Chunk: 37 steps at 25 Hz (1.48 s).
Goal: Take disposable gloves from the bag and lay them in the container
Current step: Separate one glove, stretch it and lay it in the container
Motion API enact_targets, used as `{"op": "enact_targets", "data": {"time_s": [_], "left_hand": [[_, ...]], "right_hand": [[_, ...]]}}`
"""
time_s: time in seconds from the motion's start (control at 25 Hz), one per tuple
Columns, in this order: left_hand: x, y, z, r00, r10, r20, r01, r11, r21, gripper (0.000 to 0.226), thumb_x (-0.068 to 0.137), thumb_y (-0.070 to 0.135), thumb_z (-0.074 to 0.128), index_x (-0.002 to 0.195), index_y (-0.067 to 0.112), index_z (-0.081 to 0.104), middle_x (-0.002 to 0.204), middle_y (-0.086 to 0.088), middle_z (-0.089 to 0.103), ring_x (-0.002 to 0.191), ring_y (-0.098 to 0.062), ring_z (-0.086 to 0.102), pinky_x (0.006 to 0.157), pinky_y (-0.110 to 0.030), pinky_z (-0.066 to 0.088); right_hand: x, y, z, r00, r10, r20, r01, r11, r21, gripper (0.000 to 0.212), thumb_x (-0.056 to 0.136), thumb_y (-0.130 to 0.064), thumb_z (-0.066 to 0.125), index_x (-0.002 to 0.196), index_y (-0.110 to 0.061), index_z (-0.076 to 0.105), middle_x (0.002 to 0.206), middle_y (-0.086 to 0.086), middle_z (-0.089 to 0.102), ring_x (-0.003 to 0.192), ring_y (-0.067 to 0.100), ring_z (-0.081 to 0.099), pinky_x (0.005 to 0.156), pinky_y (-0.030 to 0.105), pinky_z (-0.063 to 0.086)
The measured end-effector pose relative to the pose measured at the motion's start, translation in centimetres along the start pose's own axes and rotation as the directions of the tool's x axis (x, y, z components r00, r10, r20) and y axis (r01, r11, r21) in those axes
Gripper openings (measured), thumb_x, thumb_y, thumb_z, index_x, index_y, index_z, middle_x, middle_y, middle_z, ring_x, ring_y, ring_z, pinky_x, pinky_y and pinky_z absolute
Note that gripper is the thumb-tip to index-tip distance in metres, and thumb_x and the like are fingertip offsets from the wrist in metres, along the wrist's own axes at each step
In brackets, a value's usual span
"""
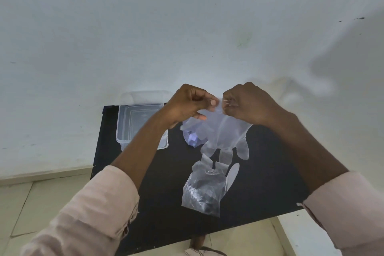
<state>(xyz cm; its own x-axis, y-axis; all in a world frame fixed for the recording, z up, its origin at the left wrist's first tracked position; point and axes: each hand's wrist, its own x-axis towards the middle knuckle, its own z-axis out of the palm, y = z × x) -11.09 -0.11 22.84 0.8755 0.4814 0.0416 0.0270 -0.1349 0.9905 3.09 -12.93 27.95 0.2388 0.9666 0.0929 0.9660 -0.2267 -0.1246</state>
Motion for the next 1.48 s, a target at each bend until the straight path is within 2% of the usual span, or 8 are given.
{"op": "enact_targets", "data": {"time_s": [0.2,0.28,0.36,0.44,0.72,0.96,1.16,1.48], "left_hand": [[-0.1,-0.1,-0.9,0.996,-0.029,-0.085,0.025,0.999,-0.044,0.017,0.088,0.013,0.068,0.098,0.001,0.073,0.099,-0.020,0.074,0.091,-0.024,0.074,0.072,-0.027,0.060],[-0.1,-0.3,-1.2,0.993,-0.044,-0.109,0.038,0.998,-0.059,0.016,0.087,0.013,0.069,0.096,0.001,0.074,0.097,-0.021,0.074,0.089,-0.025,0.074,0.069,-0.025,0.058],[-0.1,-0.5,-1.4,0.990,-0.063,-0.129,0.054,0.996,-0.071,0.014,0.085,0.013,0.071,0.094,0.002,0.075,0.096,-0.023,0.074,0.085,-0.024,0.074,0.068,-0.024,0.057],[0.0,-0.7,-1.3,0.984,-0.089,-0.154,0.079,0.995,-0.067,0.013,0.085,0.011,0.071,0.093,0.002,0.075,0.095,-0.023,0.074,0.082,-0.023,0.074,0.068,-0.025,0.058],[2.1,-0.6,-1.2,0.969,-0.120,-0.214,0.115,0.993,-0.037,0.010,0.084,0.009,0.070,0.091,0.004,0.075,0.088,-0.016,0.076,0.077,-0.021,0.074,0.065,-0.025,0.058],[6.2,0.0,-0.7,0.958,-0.130,-0.257,0.106,0.989,-0.105,0.013,0.090,0.011,0.063,0.096,0.003,0.072,0.089,-0.012,0.073,0.079,-0.021,0.072,0.070,-0.031,0.060],[10.6,0.2,0.1,0.943,-0.170,-0.287,0.103,0.966,-0.236,0.014,0.093,0.008,0.058,0.101,0.000,0.066,0.089,-0.015,0.070,0.077,-0.025,0.072,0.072,-0.038,0.060],[13.6,-1.5,-2.7,0.873,-0.200,-0.445,0.156,0.979,-0.134,0.019,0.095,0.014,0.056,0.102,0.002,0.068,0.086,-0.013,0.075,0.077,-0.022,0.075,0.075,-0.031,0.059]], "right_hand": [[-0.7,1.7,0.8,0.996,0.084,0.029,-0.088,0.977,0.196,0.014,0.077,-0.018,0.069,0.064,-0.012,0.065,0.056,-0.007,0.057,0.059,0.020,0.054,0.058,0.033,0.041],[-1.2,2.5,1.3,0.990,0.143,0.005,-0.138,0.948,0.287,0.012,0.080,-0.020,0.071,0.071,-0.012,0.071,0.064,-0.011,0.063,0.065,0.012,0.059,0.064,0.020,0.043],[-1.6,2.8,1.9,0.981,0.192,-0.026,-0.167,0.905,0.391,0.014,0.084,-0.022,0.070,0.076,-0.011,0.073,0.069,-0.005,0.068,0.067,0.003,0.058,0.061,0.007,0.038],[-1.9,2.9,2.6,0.970,0.236,-0.056,-0.179,0.854,0.489,0.020,0.088,-0.024,0.067,0.081,-0.006,0.073,0.073,0.010,0.070,0.064,0.011,0.059,0.062,0.015,0.045],[-0.1,4.4,3.8,0.897,0.435,-0.071,-0.155,0.462,0.873,0.011,0.088,-0.019,0.069,0.096,-0.015,0.075,0.083,0.001,0.074,0.068,0.005,0.067,0.049,0.022,0.051],[3.6,6.9,3.5,0.903,0.428,-0.045,-0.095,0.300,0.949,0.010,0.089,-0.013,0.065,0.092,-0.005,0.070,0.084,0.008,0.072,0.074,0.019,0.069,0.057,0.029,0.055],[7.7,10.0,3.9,0.908,0.417,-0.023,-0.102,0.276,0.956,0.010,0.091,-0.011,0.062,0.094,-0.003,0.068,0.083,0.010,0.072,0.073,0.023,0.071,0.064,0.030,0.056],[13.5,11.9,5.9,0.945,0.321,0.066,-0.137,0.204,0.969,0.011,0.092,-0.015,0.061,0.090,-0.008,0.069,0.081,0.008,0.074,0.075,0.022,0.073,0.070,0.027,0.059]]}}
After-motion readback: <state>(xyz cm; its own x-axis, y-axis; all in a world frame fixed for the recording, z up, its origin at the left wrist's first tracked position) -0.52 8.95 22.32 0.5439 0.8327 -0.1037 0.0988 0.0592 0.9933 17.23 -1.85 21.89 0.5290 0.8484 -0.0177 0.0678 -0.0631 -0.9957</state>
